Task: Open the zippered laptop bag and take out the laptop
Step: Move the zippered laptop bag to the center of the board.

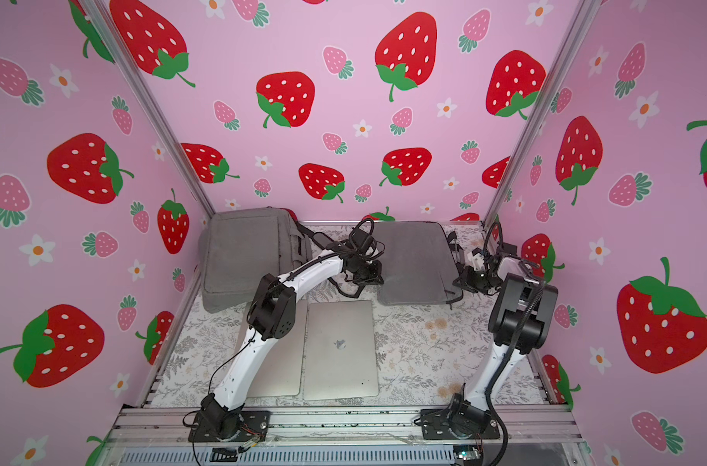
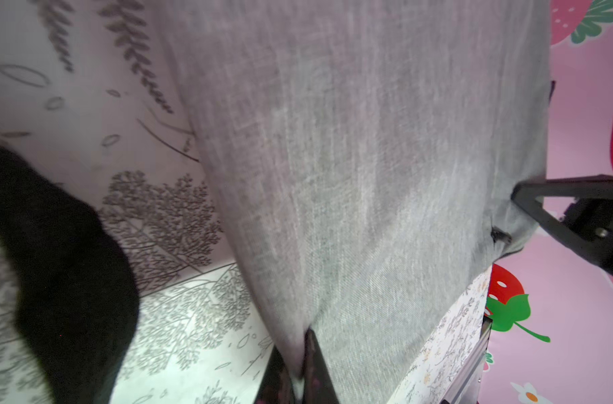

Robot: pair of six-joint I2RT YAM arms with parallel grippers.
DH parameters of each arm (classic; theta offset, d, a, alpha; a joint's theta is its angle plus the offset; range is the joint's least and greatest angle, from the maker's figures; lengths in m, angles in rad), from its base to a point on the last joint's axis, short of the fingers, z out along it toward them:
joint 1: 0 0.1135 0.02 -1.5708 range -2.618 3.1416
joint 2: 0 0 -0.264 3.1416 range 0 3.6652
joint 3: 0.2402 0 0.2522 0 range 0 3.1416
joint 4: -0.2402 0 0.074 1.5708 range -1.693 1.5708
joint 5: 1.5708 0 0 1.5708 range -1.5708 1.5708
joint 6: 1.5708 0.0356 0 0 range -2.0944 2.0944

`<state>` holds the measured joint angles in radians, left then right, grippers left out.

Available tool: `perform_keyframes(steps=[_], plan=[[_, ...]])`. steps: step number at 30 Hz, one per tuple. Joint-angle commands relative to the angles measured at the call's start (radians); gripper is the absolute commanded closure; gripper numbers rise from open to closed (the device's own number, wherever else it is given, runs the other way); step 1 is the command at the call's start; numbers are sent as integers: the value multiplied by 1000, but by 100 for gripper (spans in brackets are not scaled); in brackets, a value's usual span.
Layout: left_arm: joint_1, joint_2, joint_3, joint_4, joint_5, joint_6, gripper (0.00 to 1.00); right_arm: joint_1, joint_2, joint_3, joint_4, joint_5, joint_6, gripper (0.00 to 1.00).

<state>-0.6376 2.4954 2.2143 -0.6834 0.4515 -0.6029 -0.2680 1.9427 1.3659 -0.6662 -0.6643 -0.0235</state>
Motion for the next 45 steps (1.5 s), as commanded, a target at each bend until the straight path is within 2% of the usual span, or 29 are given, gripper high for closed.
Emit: perform_keyframes(steps=[1, 11, 15, 22, 27, 36, 38, 42, 45], plan=[[16, -66, 63, -41, 52, 86, 100, 53, -89, -73, -20, -149, 55, 94], [119, -200, -96, -149, 11, 202, 100, 213, -152, -214, 170, -181, 236, 94], [166, -234, -150, -159, -2, 234, 100, 281, -133, -225, 226, -171, 295, 94], [231, -234, -157, -244, -65, 313, 100, 369, -146, -272, 316, -155, 396, 91], [267, -254, -186, -250, -138, 333, 100, 428, -136, -266, 347, -147, 438, 91], [302, -214, -149, -258, -179, 343, 96, 478, -92, -247, 382, -113, 480, 88], [302, -215, -148, -266, -187, 340, 84, 478, -73, -225, 364, -89, 462, 88], [292, -261, -192, -249, -200, 359, 71, 477, -39, -181, 314, -51, 417, 86], [279, -327, -252, -201, -221, 400, 63, 478, -39, -174, 310, -48, 409, 80]])
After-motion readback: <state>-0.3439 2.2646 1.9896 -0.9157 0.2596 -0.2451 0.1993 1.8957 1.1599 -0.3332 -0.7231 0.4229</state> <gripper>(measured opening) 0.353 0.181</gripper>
